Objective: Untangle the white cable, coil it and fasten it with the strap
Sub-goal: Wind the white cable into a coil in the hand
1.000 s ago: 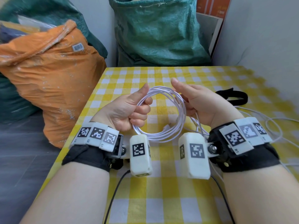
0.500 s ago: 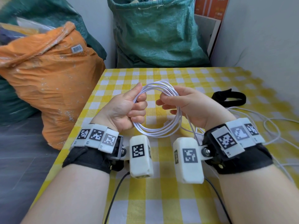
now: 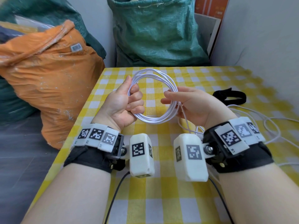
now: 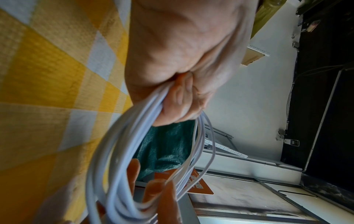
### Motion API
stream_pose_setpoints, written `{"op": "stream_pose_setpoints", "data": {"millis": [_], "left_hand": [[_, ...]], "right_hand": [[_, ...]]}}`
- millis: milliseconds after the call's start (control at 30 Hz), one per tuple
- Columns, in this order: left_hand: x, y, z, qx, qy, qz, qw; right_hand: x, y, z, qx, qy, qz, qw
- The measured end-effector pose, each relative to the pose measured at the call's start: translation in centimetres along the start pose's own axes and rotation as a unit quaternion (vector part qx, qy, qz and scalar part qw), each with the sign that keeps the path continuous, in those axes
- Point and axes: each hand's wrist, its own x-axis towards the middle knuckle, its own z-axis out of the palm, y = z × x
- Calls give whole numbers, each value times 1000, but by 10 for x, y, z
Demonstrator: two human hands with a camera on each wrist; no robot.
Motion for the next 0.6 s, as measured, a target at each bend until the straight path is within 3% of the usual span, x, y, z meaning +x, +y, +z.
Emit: {"op": "stream_pose_setpoints", "data": {"millis": [367, 600], "left_hand": [[2, -2, 0, -2, 21, 9, 1000], [-2, -4, 0, 41, -24, -63, 997]], "right_hand": [[1, -3, 7, 191, -5, -15, 982], [0, -4, 8, 227, 4, -10, 974]]}}
